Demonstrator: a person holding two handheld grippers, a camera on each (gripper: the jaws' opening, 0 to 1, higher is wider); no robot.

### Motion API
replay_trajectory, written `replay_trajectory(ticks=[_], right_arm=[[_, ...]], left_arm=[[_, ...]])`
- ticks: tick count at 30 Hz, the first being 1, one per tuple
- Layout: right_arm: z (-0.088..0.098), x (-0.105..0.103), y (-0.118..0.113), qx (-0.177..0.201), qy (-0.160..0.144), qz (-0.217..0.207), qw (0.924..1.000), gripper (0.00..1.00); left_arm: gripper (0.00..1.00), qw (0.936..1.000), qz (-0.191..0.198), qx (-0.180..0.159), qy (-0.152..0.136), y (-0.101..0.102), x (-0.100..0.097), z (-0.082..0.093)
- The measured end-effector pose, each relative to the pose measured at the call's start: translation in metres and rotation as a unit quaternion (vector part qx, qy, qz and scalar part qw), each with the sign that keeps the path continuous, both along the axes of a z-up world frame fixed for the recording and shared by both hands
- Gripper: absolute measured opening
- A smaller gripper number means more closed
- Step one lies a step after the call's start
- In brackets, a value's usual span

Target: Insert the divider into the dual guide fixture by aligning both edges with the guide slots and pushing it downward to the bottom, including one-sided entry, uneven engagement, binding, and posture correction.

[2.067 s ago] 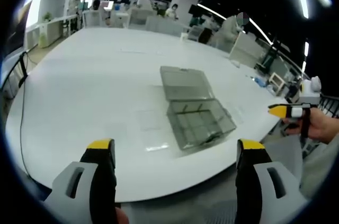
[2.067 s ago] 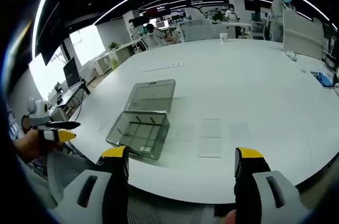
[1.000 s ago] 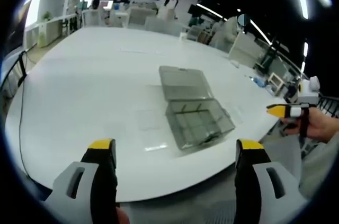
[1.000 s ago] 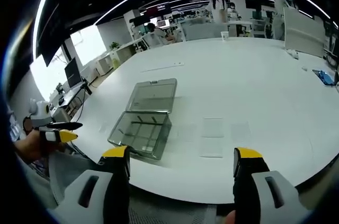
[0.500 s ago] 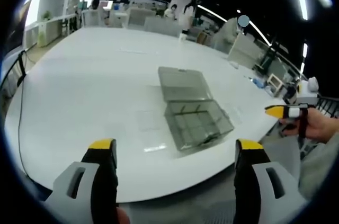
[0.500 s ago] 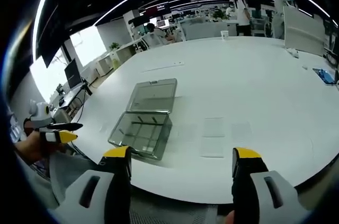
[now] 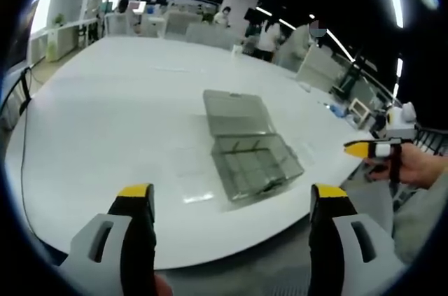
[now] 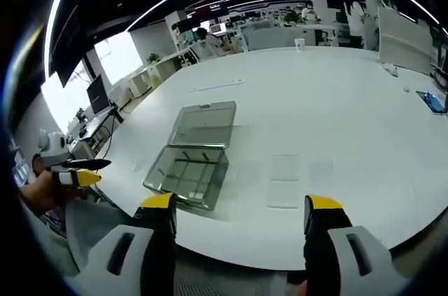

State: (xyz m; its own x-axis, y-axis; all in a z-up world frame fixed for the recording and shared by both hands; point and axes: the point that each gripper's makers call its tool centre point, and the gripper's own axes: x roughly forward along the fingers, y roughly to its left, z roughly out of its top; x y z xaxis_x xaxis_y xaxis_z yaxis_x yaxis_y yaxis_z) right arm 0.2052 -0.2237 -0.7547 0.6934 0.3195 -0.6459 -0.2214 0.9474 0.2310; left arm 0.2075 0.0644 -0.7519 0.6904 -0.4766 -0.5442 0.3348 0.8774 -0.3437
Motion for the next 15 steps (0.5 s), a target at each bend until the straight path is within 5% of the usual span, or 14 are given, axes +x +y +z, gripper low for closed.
replay_trajectory(ticks=[15], right_arm=[[-0.015, 0.013, -0.007, -0.015, 0.021, 0.012, 0.9996, 0.67]], left_arm=[[0.88, 0.9999, -0.016, -0.006, -0.001, -0.013, -0.001, 0.003]])
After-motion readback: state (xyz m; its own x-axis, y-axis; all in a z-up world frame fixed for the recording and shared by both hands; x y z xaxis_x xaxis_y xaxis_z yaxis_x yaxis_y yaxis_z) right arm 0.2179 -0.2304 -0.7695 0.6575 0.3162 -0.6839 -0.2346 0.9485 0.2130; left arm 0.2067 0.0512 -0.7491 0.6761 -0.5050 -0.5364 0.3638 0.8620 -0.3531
